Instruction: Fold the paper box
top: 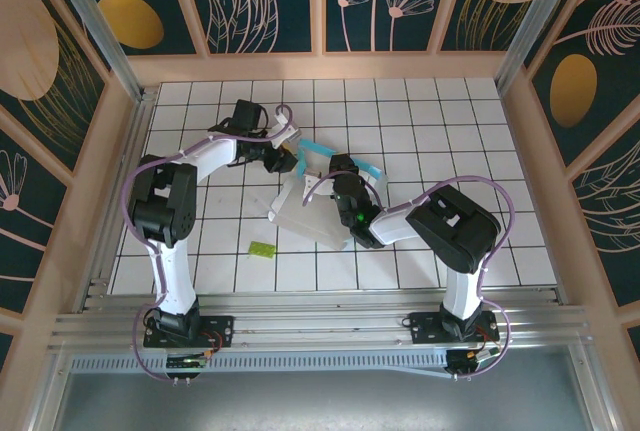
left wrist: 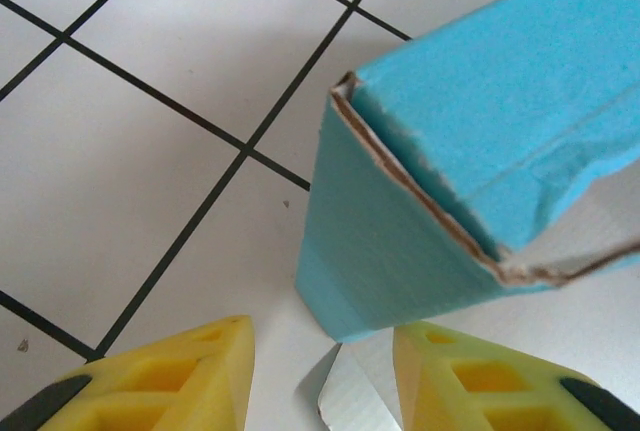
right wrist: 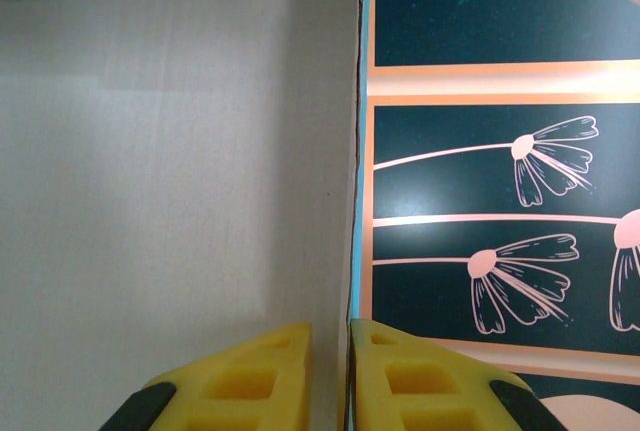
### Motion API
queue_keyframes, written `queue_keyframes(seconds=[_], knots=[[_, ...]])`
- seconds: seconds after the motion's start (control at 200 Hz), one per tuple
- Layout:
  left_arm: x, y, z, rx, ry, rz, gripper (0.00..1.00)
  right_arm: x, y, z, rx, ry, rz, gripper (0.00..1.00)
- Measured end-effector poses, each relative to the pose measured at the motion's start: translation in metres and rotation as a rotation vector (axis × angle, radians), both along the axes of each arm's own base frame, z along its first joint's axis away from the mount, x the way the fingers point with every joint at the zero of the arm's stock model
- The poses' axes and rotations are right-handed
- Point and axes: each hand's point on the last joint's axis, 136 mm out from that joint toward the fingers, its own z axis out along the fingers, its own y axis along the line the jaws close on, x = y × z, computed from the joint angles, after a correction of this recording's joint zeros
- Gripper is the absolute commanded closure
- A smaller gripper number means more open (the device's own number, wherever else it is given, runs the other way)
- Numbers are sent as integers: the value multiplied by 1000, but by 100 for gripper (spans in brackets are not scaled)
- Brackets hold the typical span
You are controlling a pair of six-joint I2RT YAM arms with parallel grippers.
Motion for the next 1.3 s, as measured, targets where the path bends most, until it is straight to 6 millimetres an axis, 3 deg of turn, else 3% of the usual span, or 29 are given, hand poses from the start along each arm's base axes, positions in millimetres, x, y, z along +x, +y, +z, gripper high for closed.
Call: queue_keyframes(seconds=[0.596, 1.116, 1.176, 1.246, 1.301], knots=[[10, -21, 2, -51, -1, 80, 61, 0, -2, -1, 16, 6, -14, 83], [21, -24, 1, -44, -37, 119, 97, -2, 1, -1, 16, 6, -9, 83], [22, -24, 1, -34, -44, 127, 96, -3, 2, -1, 15, 6, -9, 83], [23, -26, 1, -19, -51, 138, 81, -4, 3, 0, 19, 5, -9, 83], [22, -28, 0, -15, -51, 146, 77, -4, 4, -1, 18, 10, -7, 83]])
